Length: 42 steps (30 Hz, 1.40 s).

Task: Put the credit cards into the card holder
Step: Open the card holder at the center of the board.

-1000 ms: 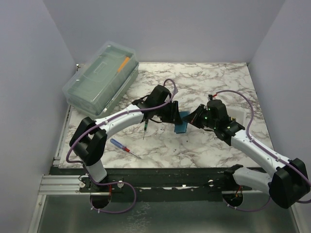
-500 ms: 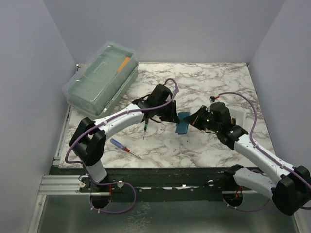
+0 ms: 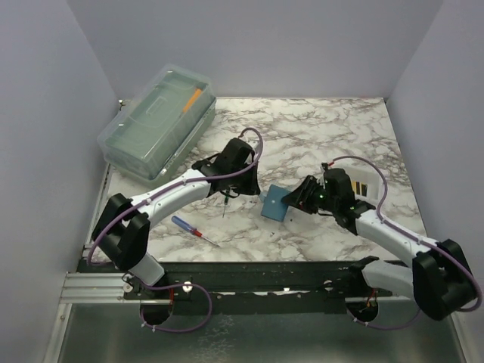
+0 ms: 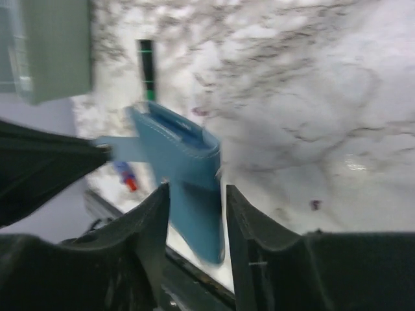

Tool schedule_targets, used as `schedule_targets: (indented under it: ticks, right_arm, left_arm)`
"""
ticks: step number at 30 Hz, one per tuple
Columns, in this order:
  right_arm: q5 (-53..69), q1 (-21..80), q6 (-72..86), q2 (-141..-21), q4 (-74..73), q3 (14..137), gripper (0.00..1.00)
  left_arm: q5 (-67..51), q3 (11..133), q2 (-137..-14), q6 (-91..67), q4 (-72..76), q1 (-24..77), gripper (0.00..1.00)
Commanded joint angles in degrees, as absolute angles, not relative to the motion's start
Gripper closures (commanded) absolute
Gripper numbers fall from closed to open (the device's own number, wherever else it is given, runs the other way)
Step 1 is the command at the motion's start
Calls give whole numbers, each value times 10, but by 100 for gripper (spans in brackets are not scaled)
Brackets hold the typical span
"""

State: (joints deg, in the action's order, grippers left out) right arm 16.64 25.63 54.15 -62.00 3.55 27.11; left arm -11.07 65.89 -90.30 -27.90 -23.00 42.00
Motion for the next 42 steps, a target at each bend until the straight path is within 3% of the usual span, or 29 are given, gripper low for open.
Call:
schedule_targets:
  ticks: [1, 5, 10, 17, 24, 28, 32, 37, 42]
  right_arm:
    - [130, 246, 467, -694, -77, 323, 50]
    - [50, 256, 413, -730, -207, 393, 40]
    - [84, 276, 430, -688, -180, 397, 30]
    - [122, 305, 508, -731, -74, 364, 32]
    - [121, 306, 549, -738, -32, 329, 51]
    - [129, 306, 542, -718, -19, 308, 43]
    - [165, 306, 536, -724, 32, 292, 42]
    - [212, 309, 525, -755, 102, 289, 41]
    - [188, 321, 512, -788, 76, 318, 39]
  left_arm:
    - [-138, 657, -862, -279, -228, 417, 100]
    - [-186, 667, -855, -312, -225, 417, 100]
    - [-208, 662, -860, -332, -209, 418, 100]
    - [-220, 647, -863, -367, -185, 416, 100]
    - [-117, 563, -844, -410, -184, 381, 100]
    - [-84, 503, -844, -438, -194, 343, 100]
    - [-40, 476, -837, -449, -219, 325, 100]
    - [-71, 472, -841, -438, -214, 331, 100]
    - [-115, 484, -836, -414, -213, 340, 100]
